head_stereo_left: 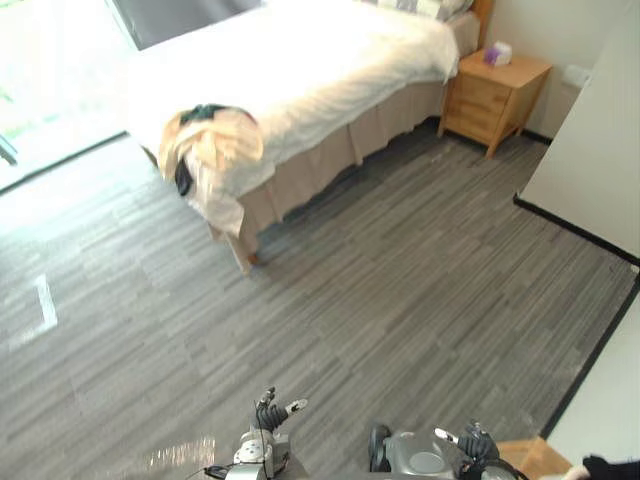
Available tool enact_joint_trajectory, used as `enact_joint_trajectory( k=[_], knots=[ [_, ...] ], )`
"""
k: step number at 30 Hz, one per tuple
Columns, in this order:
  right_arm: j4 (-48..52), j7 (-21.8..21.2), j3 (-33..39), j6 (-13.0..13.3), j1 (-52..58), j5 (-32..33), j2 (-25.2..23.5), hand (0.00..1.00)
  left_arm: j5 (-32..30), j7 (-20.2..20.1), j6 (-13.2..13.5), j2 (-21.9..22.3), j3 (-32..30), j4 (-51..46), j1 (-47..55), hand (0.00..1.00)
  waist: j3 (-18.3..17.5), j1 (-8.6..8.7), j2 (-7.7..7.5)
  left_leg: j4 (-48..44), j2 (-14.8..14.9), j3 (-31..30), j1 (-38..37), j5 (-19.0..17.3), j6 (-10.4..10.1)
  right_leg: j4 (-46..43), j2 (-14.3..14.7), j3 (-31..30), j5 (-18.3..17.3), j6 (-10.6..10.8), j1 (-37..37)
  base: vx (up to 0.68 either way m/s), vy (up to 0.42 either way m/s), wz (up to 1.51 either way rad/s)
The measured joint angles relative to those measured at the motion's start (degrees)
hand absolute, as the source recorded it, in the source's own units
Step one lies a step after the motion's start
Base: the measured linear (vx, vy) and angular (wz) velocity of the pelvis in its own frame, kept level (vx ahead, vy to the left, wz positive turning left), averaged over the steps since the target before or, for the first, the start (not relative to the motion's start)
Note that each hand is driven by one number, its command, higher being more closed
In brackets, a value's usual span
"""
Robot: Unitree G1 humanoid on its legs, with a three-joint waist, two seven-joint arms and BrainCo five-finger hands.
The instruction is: Tidy the bed and pick cloth on bed and put in laundry
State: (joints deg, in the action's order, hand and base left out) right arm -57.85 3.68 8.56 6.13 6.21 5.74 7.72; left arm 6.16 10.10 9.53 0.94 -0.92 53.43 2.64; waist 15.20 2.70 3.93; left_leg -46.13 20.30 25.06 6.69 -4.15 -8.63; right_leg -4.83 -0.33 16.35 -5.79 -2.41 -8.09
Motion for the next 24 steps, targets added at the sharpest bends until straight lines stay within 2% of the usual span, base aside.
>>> enact_joint_trajectory(
  k=[1, 2, 4, 5, 8, 9, 10, 11, 12, 13, 14, 15, 16, 17, 18, 19, 20, 21, 22, 24],
  knots=[
    [-0.32, 0.0, -0.05, -0.16, 0.05, -0.96, -0.16, 0.0, 0.17, 0.23, 0.07, 0.02, -0.26, -0.53, 0.14, 0.0, -0.09, -0.36, -0.58, 10.71, -2.7, 2.57, -0.16, 0.03, 0.06, 1.79, -0.44, 0.17, -0.16, 0.32, -1.89, 0.26, -0.049, -0.03],
    [-0.31, 0.01, -0.06, -0.18, 0.04, -1.48, -0.34, 0.0, 0.39, 0.25, 0.1, 0.05, -0.29, -0.89, 0.33, 0.0, -0.15, -0.4, -0.9, 16.08, -4.24, 3.67, -0.15, 0.11, 0.14, 2.66, -0.65, 0.47, -0.25, 0.49, -2.86, 0.41, -0.053, 0.16],
    [-0.28, 0.04, -0.7, -0.14, -0.01, -3.4, -0.76, 0.0, 0.46, 0.34, 0.51, 0.07, -0.27, -1.74, 0.92, 0.0, -0.73, -0.51, -1.89, 34.24, -8.93, 7.71, -0.46, 0.97, 1.03, 5.63, -0.74, 2.65, -0.39, 0.72, -6.91, 0.46, -0.012, 0.34],
    [-0.27, 0.05, -0.75, -0.12, 0.01, -4.17, -0.85, 0.0, 0.46, 0.35, 0.51, 0.05, -0.26, -1.74, 0.9, 0.0, -0.82, -0.54, -2.03, 36.77, -9.42, 9.02, -0.34, 1.58, 1.97, 6.24, -0.67, 3.15, -0.44, 0.79, -7.85, 0.47, 0.03, 0.35],
    [0.3, 0.42, -0.84, -0.08, 0.77, -6.52, -1.08, 0.0, 0.43, 0.36, 0.43, 0.09, 0.54, -1.66, 1.04, 0.0, -1.72, -0.72, -1.95, 40.2, -9.65, 13.46, 0.7, 3.05, 4.5, 6.52, -0.91, 5.8, -2.71, 4.4, -12.46, 0.49, 0.108, 0.37],
    [0.48, 0.53, -0.85, -0.04, 1.57, -6.85, -0.9, 0.0, 0.42, 0.35, 0.38, 0.35, 0.79, -1.6, 1.73, 0.0, -2.97, -0.74, -1.41, 41.53, -10.3, 13.67, 0.46, 5.18, 7.45, 5.12, -1.07, 6.18, -4.56, 7.02, -13.98, 0.52, 0.161, 0.38],
    [0.4, 0.58, -1.77, -0.09, 2.48, -7.03, -1.02, 0.0, 0.39, 0.35, 0.37, 0.34, 0.79, -1.56, 2.54, 0.0, -4.89, -0.98, -1.87, 42.1, -11.53, 12.76, -0.31, 12.46, 14.15, 2.08, -2.77, 6.64, -6.81, 8.79, -14.65, 0.55, 0.176, 0.42],
    [0.12, 0.57, -2.18, -0.12, 2.67, -7.25, -1.6, 0.0, 0.38, 0.35, 0.36, -0.01, 0.85, -1.17, 2.49, 0.0, -5.9, -0.95, -2.7, 42.22, -13.46, 12.47, -1.06, 11.93, 15.77, -0.57, -4.71, 6.95, -7.65, 9.88, -14.57, 0.59, 0.22, 0.47],
    [0.33, 0.51, -2.77, -0.02, 3.17, -7.51, -1.9, 0.0, 0.38, 0.4, 0.32, 0.0, 1.25, -0.89, 2.56, 0.0, -6.75, -0.86, -3.98, 42.6, -15.47, 11.67, -2.33, 10.4, 15.98, -6.6, -7.45, 6.86, -7.98, 10.45, -12.82, 0.61, 0.265, 0.68],
    [0.32, -0.07, -2.53, 0.1, 3.13, -8.04, -2.18, 0.0, 0.23, 0.37, 0.33, -0.56, 1.29, -0.89, 2.66, 0.0, -7.21, -1.01, -5.06, 43.46, -18.48, 9.66, -4.96, 8.86, 16.43, -22.27, -11.9, 6.57, -7.13, 10.69, -8.29, 0.69, 0.287, 0.76],
    [0.35, -0.09, -2.58, 0.09, 3.1, -8.09, -2.62, 0.0, -0.07, 0.37, 0.23, -0.63, 1.35, -0.81, 2.61, 0.0, -7.4, -0.9, -5.83, 43.5, -19.54, 8.56, -5.71, 7.99, 16.62, -28.76, -13.91, 6.22, -5.92, 9.86, -6.01, 0.62, 0.212, 0.96],
    [0.47, -0.17, -2.74, 0.09, 2.98, -8.18, -2.96, 0.0, -0.67, 0.36, -0.18, -1.32, 1.25, -0.4, 2.54, 0.0, -7.46, -0.83, -6.62, 43.3, -20.82, 6.37, -7.17, 6.19, 16.52, -39.84, -16.51, 4.6, -4.41, 7.93, -1.57, 0.59, 0.112, 1.05],
    [0.73, -0.24, -2.7, 0.09, 3.0, -8.14, -2.92, 0.0, -1.25, 0.41, -0.42, -1.79, 1.27, 0.44, 2.4, 0.0, -7.04, -0.51, -6.03, 43.21, -21.17, 3.55, -9.29, 4.72, 16.1, -46.09, -16.88, 3.76, -5.08, 8.26, 1.32, 0.48, 0.054, 1.18],
    [0.92, -0.12, -2.65, 0.11, 3.06, -8.13, -2.9, 0.0, -1.81, 0.45, -0.47, -1.99, 1.32, 0.95, 2.4, 0.0, -6.68, -0.29, -5.42, 43.31, -21.16, 1.39, -11.32, 3.82, 15.81, -47.81, -16.81, 3.81, -5.99, 8.45, 2.81, 0.37, 0.021, 0.99],
    [1.2, -0.11, -2.66, 0.11, 3.19, -8.13, -2.91, 0.0, -1.94, 0.49, -0.49, -2.19, 1.68, 1.18, 2.4, 0.0, -6.58, -0.27, -5.25, 43.64, -21.12, 0.15, -12.75, 3.48, 15.45, -48.12, -16.67, 3.84, -7.03, 8.95, 3.75, 0.41, -0.04, 1.12],
    [2.32, -0.07, -2.68, 0.12, 3.57, -8.12, -2.92, 0.0, -2.98, 0.48, -0.58, -2.72, 3.42, 1.56, 2.47, 0.0, -6.49, -0.1, -5.1, 44.85, -21.12, -2.76, -15.64, 3.17, 14.9, -45.36, -16.42, 4.08, -9.7, 9.6, 5.94, 0.35, -0.066, 1.13],
    [3.13, -0.07, -2.68, 0.27, 3.87, -8.11, -2.9, 0.0, -3.69, 0.4, -0.57, -2.8, 4.36, 1.8, 2.37, 0.0, -6.45, 0.02, -4.97, 45.46, -21.1, -4.62, -16.7, 2.92, 14.43, -41.98, -16.27, 4.03, -10.72, 9.86, 7.72, 0.38, -0.126, 1.16],
    [3.28, -0.08, -2.64, 0.37, 3.92, -8.09, -2.9, 0.0, -4.02, 0.34, -0.58, -2.88, 4.99, 1.96, 2.3, 0.0, -6.41, 0.11, -4.93, 45.72, -21.11, -5.65, -17.23, 2.66, 13.99, -39.25, -16.08, 3.59, -10.89, 9.92, 8.9, 0.26, -0.163, 1.1],
    [3.62, -0.08, -2.45, 0.6, 3.93, -8.06, -2.84, 0.0, -4.73, 0.34, -0.59, -3.04, 5.77, 2.22, 1.78, 0.0, -6.34, 0.2, -4.84, 46.26, -20.94, -8.48, -18.23, 1.93, 12.23, -30.72, -14.47, 0.64, -10.67, 10.09, 11.54, 0.26, -0.191, 0.94],
    [3.64, 0.05, -2.33, 0.89, 3.8, -8.02, -2.85, 0.0, -4.84, 0.37, -0.63, -3.17, 5.83, 2.56, 1.71, 0.0, -6.27, 0.26, -4.71, 46.07, -20.5, -10.51, -18.78, 0.69, 10.21, -19.74, -11.77, -4.62, -8.66, 10.04, 12.53, 0.23, -0.261, 0.81]
  ],
)
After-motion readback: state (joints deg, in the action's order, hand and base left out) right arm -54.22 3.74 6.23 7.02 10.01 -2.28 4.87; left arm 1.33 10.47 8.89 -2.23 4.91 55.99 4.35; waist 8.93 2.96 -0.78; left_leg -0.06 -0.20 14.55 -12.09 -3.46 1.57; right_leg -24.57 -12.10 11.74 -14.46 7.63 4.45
